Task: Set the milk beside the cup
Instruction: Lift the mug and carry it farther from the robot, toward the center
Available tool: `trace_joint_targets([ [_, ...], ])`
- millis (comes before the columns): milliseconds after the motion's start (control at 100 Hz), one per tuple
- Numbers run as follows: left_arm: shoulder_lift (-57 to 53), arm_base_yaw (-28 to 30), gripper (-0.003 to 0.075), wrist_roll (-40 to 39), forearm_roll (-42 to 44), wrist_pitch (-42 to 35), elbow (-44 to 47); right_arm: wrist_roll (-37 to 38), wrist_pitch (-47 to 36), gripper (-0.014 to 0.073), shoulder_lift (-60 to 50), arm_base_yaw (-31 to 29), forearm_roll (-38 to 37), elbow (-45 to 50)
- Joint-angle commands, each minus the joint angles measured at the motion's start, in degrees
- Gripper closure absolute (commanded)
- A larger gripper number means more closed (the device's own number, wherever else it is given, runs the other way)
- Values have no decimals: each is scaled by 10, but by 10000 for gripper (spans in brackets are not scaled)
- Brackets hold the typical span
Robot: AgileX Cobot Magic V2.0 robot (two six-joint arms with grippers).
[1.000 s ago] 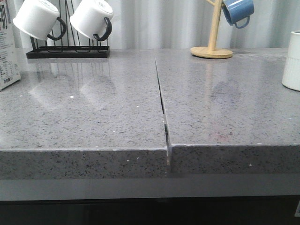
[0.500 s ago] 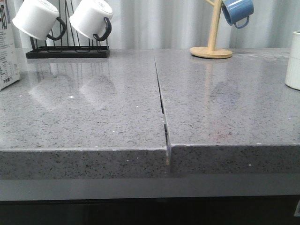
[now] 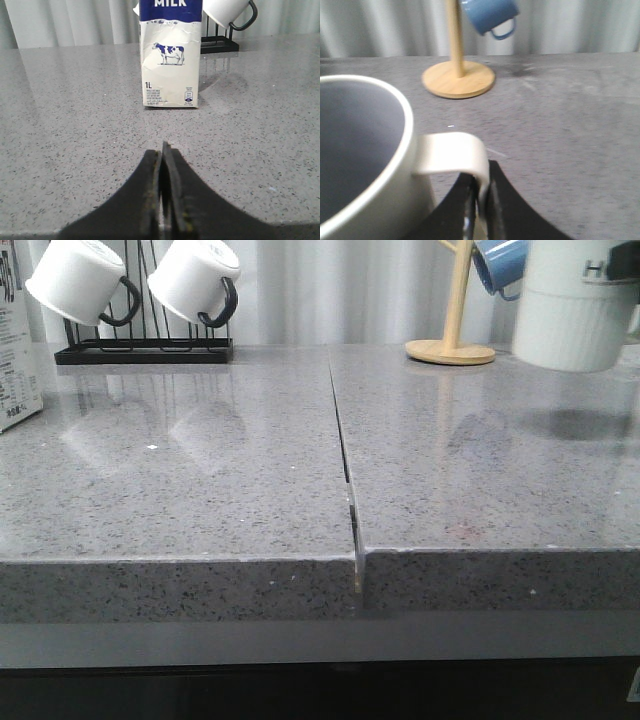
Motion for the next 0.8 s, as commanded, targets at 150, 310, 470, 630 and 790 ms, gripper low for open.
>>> trace_joint_targets([
  [150, -19, -1, 741, -5, -6, -43, 23, -16, -68, 659, -6, 85, 61, -22],
  [310, -19, -1, 741, -5, -6, -43, 23, -35, -66, 659, 31, 136, 68, -53],
  [470, -19, -1, 741, -5, -6, -43, 23, -35, -63, 659, 76, 175, 68, -93],
  [630, -19, -1, 741, -5, -6, -43, 23, -35, -64, 659, 123, 206, 68, -131],
  [790, -19, -1, 741, -5, -6, -43, 23, -35, -63, 659, 166, 225, 68, -159],
])
